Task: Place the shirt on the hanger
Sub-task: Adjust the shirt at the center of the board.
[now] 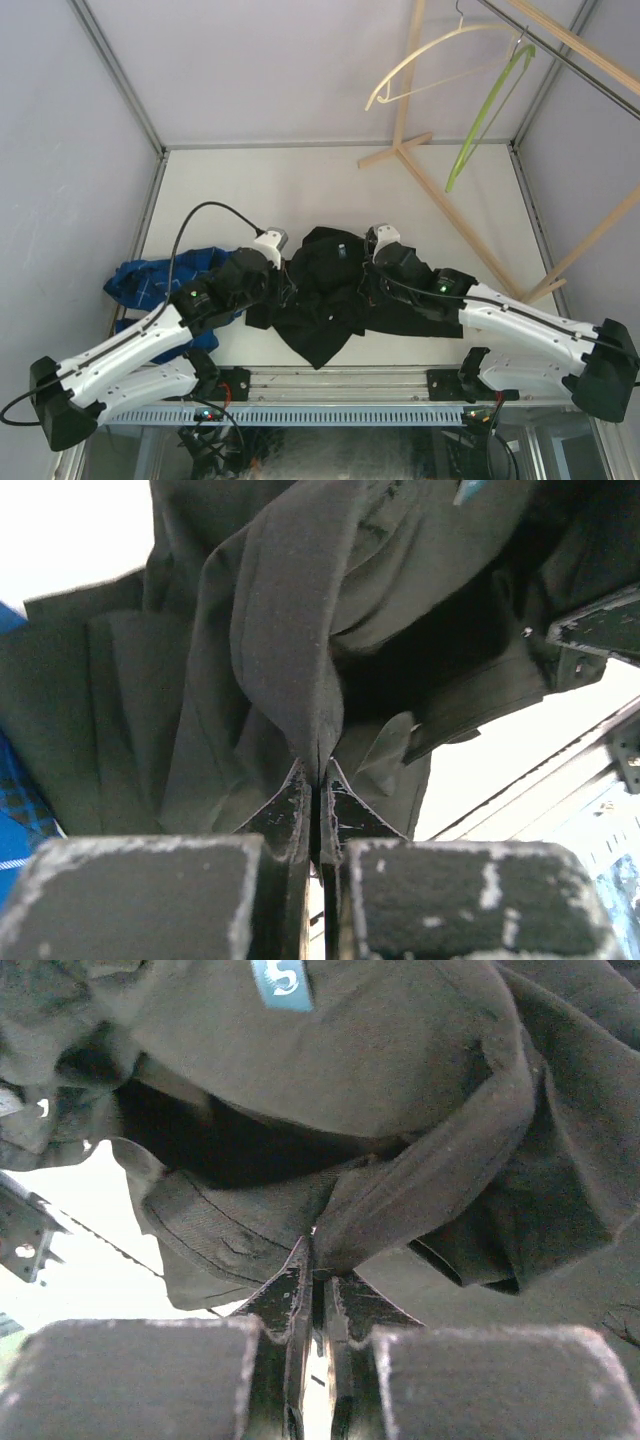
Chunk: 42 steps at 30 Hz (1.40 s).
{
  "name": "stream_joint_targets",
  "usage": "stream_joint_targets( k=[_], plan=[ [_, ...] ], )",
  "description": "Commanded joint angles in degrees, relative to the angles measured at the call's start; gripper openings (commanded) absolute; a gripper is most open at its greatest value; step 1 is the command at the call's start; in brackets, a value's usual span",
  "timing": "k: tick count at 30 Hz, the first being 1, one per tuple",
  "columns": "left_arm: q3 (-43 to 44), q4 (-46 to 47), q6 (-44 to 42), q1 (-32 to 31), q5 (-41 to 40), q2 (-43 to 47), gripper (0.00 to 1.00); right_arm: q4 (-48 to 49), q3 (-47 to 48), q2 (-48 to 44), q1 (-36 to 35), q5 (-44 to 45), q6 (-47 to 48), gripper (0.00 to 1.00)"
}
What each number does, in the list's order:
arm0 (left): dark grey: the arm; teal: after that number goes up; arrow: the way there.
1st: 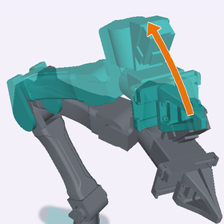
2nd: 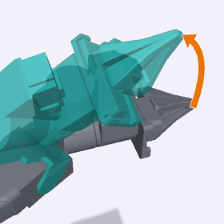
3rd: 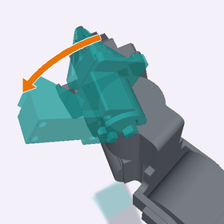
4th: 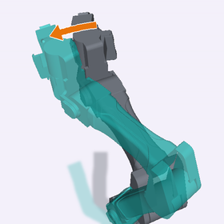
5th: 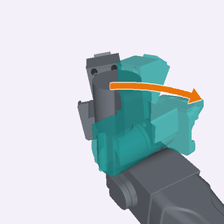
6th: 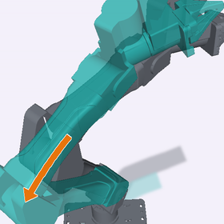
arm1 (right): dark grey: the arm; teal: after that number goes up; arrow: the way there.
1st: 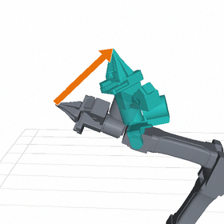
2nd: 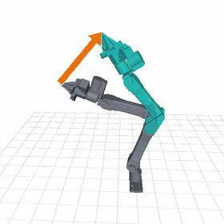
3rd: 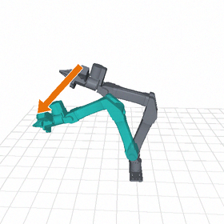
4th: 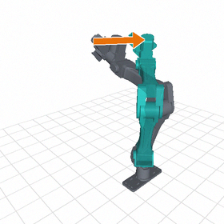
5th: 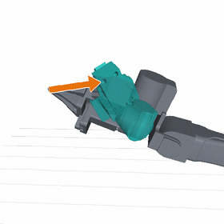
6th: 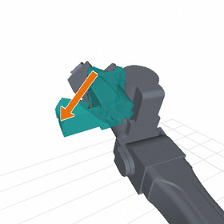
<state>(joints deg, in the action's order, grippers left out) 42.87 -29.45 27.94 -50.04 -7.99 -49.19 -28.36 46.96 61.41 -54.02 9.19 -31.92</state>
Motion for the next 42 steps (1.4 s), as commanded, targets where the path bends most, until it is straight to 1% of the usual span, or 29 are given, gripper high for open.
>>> stream_joint_targets(
  k=[1, 4, 6, 8, 9, 10, 12, 14, 16, 21, 24, 25, 26, 29, 33, 36, 39, 42],
  plan=[
    [-4.1, 7.2, 2.9, 3.1, 3.2, -1.4, 0.0, 9.0, -2.7, 1.3, 2.3, -1.8, -2.9, 0.0],
    [-5.5, 9.5, 3.2, 5.3, 4.5, -3.5, 0.01, 10.6, -4.0, 3.2, 3.9, -2.4, -2.6, 0.01],
    [-5.5, 10.4, 3.0, 6.7, 5.6, -4.5, 0.04, 10.2, -4.1, 3.8, 4.2, -1.9, -2.1, 0.04],
    [-5.2, 10.6, 2.8, 7.3, 6.2, -4.6, 0.12, 9.1, -4.1, 2.9, 4.3, -1.0, -1.9, 0.13],
    [-5.0, 10.6, 2.6, 7.5, 6.3, -4.4, 0.16, 8.3, -4.1, 1.7, 4.3, -0.3, -1.8, 0.21],
    [-4.9, 10.6, 2.4, 7.8, 6.4, -4.0, 0.2, 7.6, -4.1, 0.6, 4.3, 0.3, -1.8, 0.31],
    [-4.7, 10.3, 1.9, 8.5, 6.4, -3.4, 0.27, 5.9, -4.1, -2.1, 4.3, 1.6, -1.6, 0.43],
    [-4.5, 9.8, 1.3, 9.2, 6.4, -3.0, 0.32, 4.2, -4.1, -4.8, 4.4, 3.0, -1.8, 0.51],
    [-4.5, 9.6, 0.8, 9.8, 6.6, -3.0, 0.36, 2.5, -4.1, -7.5, 4.4, 4.1, -2.0, 0.55],
    [-4.3, 9.3, 0.2, 10.5, 7.3, -3.0, 0.45, -1.3, -4.1, -12.8, 4.3, 6.7, -2.9, 0.57],
    [-2.7, 8.0, -0.3, 10.7, 6.6, -2.0, 0.55, -2.8, -4.3, -15.2, 4.3, 7.5, -3.2, 0.59],
    [-1.8, 7.3, -0.8, 10.7, 6.2, -1.6, 0.65, -3.0, -4.5, -15.9, 4.3, 7.5, -3.4, 0.59],
    [-0.9, 6.4, -1.0, 10.7, 5.4, -1.2, 0.68, -3.2, -4.6, -16.3, 4.3, 7.4, -3.4, 0.6],
    [1.9, 4.3, -2.4, 10.9, 3.8, -0.4, 0.73, -2.8, -5.4, -17.5, 4.2, 7.2, -3.6, 0.61],
    [3.9, 4.3, -3.2, 11.7, 4.1, -0.9, 0.74, -1.5, -6.8, -19.2, 3.8, 7.2, -4.2, 0.61],
    [5.1, 4.7, -3.5, 11.9, 5.2, -3.2, 0.71, -1.4, -7.5, -20.4, 3.7, 8.4, -5.5, 0.61],
    [6.7, 4.6, -4.0, 11.9, 6.2, -4.8, 0.68, -2.8, -7.6, -21.0, 3.7, 10.7, -7.4, 0.61],
    [8.3, 3.9, -5.1, 12.1, 5.0, -4.5, 0.68, -5.7, -7.6, -21.4, 3.7, 14.4, -10.1, 0.61]
  ],
)
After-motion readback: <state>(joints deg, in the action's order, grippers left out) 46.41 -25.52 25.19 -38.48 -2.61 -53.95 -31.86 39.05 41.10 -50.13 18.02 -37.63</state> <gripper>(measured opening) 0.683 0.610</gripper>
